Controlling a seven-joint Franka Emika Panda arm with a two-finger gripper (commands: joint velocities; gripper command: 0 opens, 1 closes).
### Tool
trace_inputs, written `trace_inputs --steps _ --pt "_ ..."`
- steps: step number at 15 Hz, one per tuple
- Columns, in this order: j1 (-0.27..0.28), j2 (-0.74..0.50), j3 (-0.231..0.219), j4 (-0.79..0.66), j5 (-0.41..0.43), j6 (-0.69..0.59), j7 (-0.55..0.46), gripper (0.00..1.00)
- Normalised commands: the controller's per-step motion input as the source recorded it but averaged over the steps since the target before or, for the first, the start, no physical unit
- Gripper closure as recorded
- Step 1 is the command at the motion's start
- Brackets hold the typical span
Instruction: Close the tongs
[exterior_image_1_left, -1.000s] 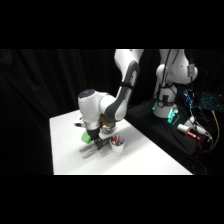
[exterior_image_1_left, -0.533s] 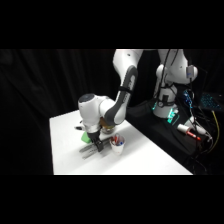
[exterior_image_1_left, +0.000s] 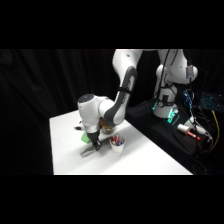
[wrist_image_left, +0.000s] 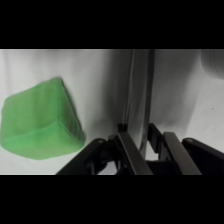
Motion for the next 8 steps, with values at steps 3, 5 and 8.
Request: trace_inputs --steps 3,5,8 --pt "-0.078 0.06 0.074 0.09 0.098 0.05 -0.18 0.92" --pt "-0.089 0.06 0.082 0.09 0.106 0.04 -0.19 0.91" --pt "-0.097 0.06 0.091 0.09 0.112 0.01 -0.20 0.45"
